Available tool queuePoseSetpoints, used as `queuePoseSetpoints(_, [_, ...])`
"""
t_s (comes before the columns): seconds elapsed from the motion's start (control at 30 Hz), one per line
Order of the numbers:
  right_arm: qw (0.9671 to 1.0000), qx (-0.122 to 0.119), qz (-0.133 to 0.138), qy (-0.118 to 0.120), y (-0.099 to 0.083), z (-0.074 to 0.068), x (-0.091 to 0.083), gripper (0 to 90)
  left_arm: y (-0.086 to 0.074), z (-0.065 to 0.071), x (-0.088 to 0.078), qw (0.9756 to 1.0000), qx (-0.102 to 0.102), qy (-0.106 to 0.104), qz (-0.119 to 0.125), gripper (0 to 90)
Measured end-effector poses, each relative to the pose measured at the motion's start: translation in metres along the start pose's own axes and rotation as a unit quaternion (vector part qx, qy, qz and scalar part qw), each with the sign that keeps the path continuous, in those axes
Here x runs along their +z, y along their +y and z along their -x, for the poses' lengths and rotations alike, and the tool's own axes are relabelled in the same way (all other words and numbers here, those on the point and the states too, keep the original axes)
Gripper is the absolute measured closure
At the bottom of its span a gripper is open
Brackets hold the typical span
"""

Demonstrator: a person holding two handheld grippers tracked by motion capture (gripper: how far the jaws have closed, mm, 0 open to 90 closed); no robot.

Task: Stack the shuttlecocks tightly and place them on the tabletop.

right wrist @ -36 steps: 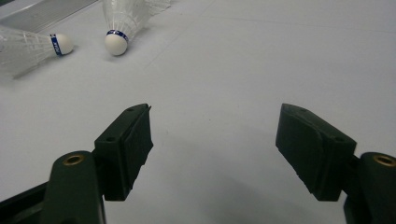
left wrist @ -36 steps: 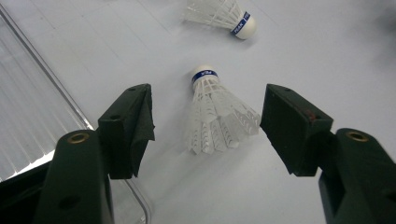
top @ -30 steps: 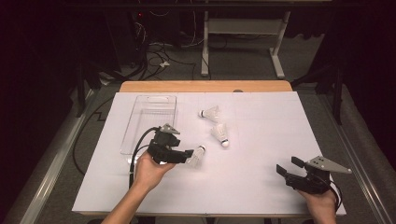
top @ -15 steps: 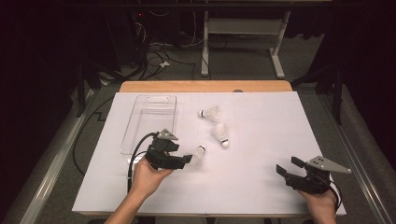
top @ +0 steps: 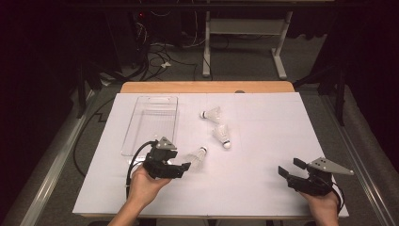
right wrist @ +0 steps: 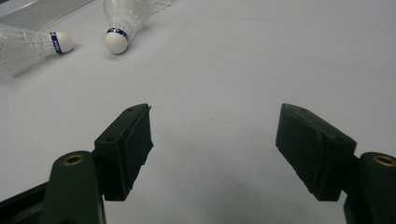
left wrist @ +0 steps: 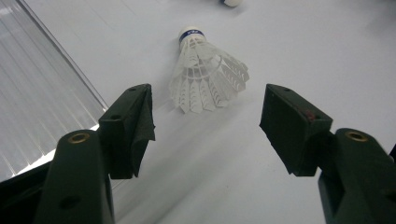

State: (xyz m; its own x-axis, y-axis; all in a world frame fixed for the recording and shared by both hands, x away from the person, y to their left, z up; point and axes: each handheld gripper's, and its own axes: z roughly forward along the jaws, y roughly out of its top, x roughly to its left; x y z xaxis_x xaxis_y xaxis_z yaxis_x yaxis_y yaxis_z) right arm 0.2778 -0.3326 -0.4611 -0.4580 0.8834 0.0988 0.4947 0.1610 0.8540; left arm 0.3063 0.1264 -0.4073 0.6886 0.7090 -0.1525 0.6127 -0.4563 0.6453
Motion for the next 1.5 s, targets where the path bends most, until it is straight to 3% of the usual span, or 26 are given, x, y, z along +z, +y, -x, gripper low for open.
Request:
queuePoseSetpoints(0.97, [1.0, 0.0, -0.002, -0.002, 0.0, 0.0, 0.0, 27.1, -0.036, -0.006, -0.014, 0.9997, -0.016, 0.007, 0.02, 35.3])
queuePoseSetpoints(1.0, [1.0, 0.0, -0.002, -0.002, 0.0, 0.0, 0.0, 27.1, -0.036, -0.008, -0.014, 0.9997, -0.008, 0.006, 0.024, 35.3])
queuePoseSetpoints(1.5, [1.0, 0.0, -0.003, -0.005, 0.0, 0.0, 0.0, 27.1, -0.057, -0.014, -0.026, 0.9986, -0.026, 0.021, 0.04, 35.2])
